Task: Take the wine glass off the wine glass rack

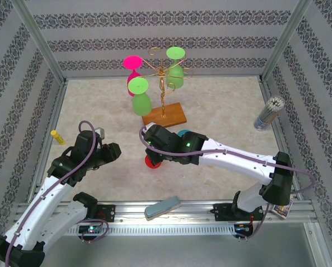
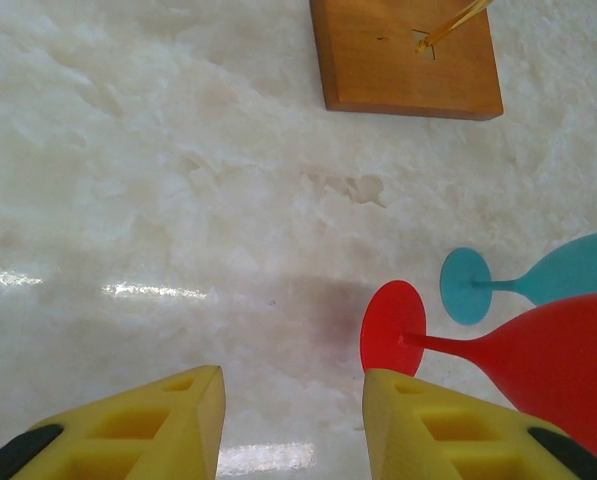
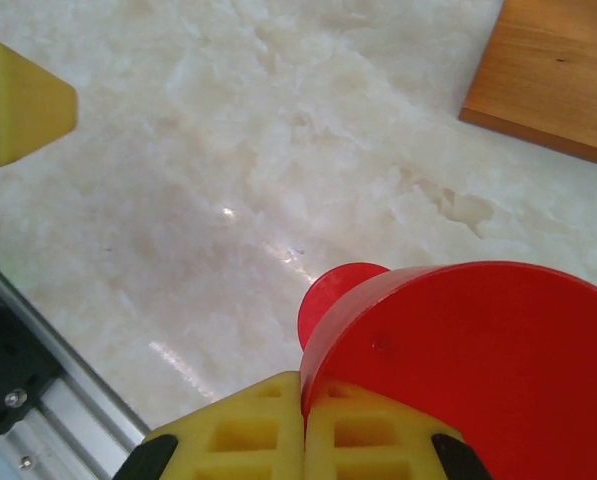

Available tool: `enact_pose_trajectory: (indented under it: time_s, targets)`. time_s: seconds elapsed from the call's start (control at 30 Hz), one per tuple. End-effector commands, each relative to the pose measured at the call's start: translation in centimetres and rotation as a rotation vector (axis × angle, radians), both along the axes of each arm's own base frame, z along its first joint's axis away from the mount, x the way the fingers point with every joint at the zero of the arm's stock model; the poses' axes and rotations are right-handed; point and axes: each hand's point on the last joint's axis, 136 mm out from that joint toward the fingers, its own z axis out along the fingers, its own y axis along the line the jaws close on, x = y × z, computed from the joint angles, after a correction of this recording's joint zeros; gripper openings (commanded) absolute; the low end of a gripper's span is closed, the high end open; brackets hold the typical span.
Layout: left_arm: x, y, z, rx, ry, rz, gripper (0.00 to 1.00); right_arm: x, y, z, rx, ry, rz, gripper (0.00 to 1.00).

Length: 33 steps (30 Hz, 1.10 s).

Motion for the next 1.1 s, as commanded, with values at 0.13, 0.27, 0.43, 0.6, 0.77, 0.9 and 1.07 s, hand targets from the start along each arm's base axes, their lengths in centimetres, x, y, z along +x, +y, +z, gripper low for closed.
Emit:
enact_pose_trajectory:
  time_s: [0.13,0.27,0.43,0.6,0.77,0.9,1.07]
  targets:
    - [0.0,0.8,0.3,0.042,-0.005,0.007,0.42,1.3,-0.7,-0.1,-0.086,-0.081,-0.031,0.00]
    - [0.0,0.9,0.3,0.046,-0.005,0.009,0.42,1.6,-0.8,-0.8,-0.109,-0.084,-0.034,0.00]
    - [0.2,0.9,0.3,0.047,-0.007,0.010,0.42,1.8,-0.8,-1.6,-0.126,-0.077,-0.036,0.00]
    - [0.4,0.7,0.2,0.045,-0.008,0.010,0.42,2.0,-1.1,-2.3,-0.135,-0.076,-0.046,0.00]
    - [0.5,0.7,0.2,0.047,-0.006,0.007,0.42,2.3,-1.5,-3.0,-0.142,-0.069,-0.059,0.00]
    - [0.5,0.7,0.1,0.048,-0.004,0.006,0.42,2.5,-1.6,-3.6,-0.145,-0.060,-0.069,0.00]
    - [0.4,0.8,0.1,0.053,-0.003,0.008,0.42,2.7,-1.8,-4.2,-0.148,-0.049,-0.080,0.00]
